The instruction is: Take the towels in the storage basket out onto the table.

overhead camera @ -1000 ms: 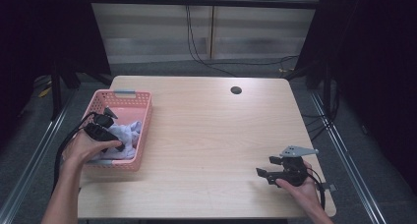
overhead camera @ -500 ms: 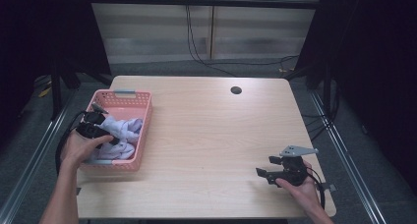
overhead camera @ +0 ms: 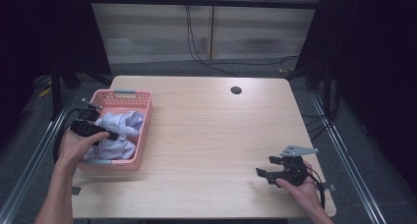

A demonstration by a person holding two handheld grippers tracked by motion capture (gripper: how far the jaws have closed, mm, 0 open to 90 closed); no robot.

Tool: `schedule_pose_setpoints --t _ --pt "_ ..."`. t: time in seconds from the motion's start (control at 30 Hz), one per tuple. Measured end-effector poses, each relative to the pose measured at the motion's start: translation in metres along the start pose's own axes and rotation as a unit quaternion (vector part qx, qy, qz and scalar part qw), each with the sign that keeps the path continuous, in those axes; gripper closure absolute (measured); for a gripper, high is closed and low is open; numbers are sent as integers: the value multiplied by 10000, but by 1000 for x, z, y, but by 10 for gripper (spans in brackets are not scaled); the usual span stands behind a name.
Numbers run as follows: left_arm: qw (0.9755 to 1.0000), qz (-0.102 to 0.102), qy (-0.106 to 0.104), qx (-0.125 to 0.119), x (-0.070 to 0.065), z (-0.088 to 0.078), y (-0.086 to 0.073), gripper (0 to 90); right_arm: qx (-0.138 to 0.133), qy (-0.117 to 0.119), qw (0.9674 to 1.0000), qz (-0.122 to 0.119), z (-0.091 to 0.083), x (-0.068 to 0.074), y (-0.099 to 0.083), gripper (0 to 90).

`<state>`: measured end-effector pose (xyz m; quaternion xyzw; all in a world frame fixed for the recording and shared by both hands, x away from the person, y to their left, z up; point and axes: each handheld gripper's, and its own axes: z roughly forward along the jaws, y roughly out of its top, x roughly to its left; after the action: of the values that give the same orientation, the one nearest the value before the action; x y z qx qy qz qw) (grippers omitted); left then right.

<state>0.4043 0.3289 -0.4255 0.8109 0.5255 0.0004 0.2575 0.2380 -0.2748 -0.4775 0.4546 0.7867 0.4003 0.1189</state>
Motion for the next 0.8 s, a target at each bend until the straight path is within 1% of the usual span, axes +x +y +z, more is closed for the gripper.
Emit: schedule_pose_setpoints --t 0.03,0.07,0.1,0.13,0.17,0.2,0.23,0.27,0.3,0.33,0.37,0.4,0.5,0.53,0.57,0.6,0.63,0.67,0.7,0.73,0.8 --pt "10000 -25 -29 -48 0 -2 0 559 -6 -5 10000 -4 0 0 0 244" --pt "9998 -83 -60 -150 0 -4 0 559 -6 2 10000 -5 0 0 0 244" --pt "9998 -67 -85 -181 1 -8 -1 558 3 5 10000 2 0 0 0 244" --pt "9997 -71 -85 -239 2 -11 -1 557 -8 8 10000 -11 0 0 0 244" --pt "9994 -93 -22 -322 3 -14 -2 557 3 9 10000 -1 0 0 0 244" --pt "9994 -93 -22 -322 3 -14 -2 557 3 15 10000 0 0 0 0 243" --pt "9988 -189 -66 -440 4 -20 -2 557 -3 21 10000 -5 0 0 0 244" --pt "9987 -164 -121 -461 5 -23 -3 556 -8 19 10000 -6 0 0 0 244" --pt "9985 -212 -137 -485 3 -24 -3 556 -4 17 10000 0 0 0 0 243" --pt "9988 -144 -100 -464 3 -26 -2 556 -2 12 10000 -2 0 0 0 243" --pt "9986 -146 -100 -507 2 -29 -2 556 -5 11 10000 8 0 0 0 243" --pt "9986 -87 -124 -511 2 -31 -2 555 -20 -14 10000 10 0 0 0 243" --pt "9971 -87 -173 -737 0 -39 -1 554 -34 8 10000 7 -1 -1 0 242" --pt "9971 -63 -174 -736 0 -42 -1 553 -46 24 10000 -7 -1 0 0 242" --pt "9965 -80 -205 -803 -1 -45 0 553 -45 42 10000 -4 -1 0 0 242" --pt "9963 -56 -191 -840 -1 -47 0 553 -52 35 10000 -4 -2 0 0 242" --pt "9957 -95 -208 -896 -1 -50 0 553 -50 35 10000 -4 -1 0 0 242" --pt "9956 -100 -244 -898 -2 -53 1 553 -44 53 10000 3 -1 0 0 242" --pt "9955 -3 -238 -916 -2 -56 1 552 -38 47 10000 -3 -1 0 0 241" --pt "9950 68 -300 -951 -3 -59 2 551 -43 42 10000 1 -1 0 0 238" --pt "9951 106 -249 -956 -5 -64 5 552 -80 99 9999 -3 -2 0 0 227"
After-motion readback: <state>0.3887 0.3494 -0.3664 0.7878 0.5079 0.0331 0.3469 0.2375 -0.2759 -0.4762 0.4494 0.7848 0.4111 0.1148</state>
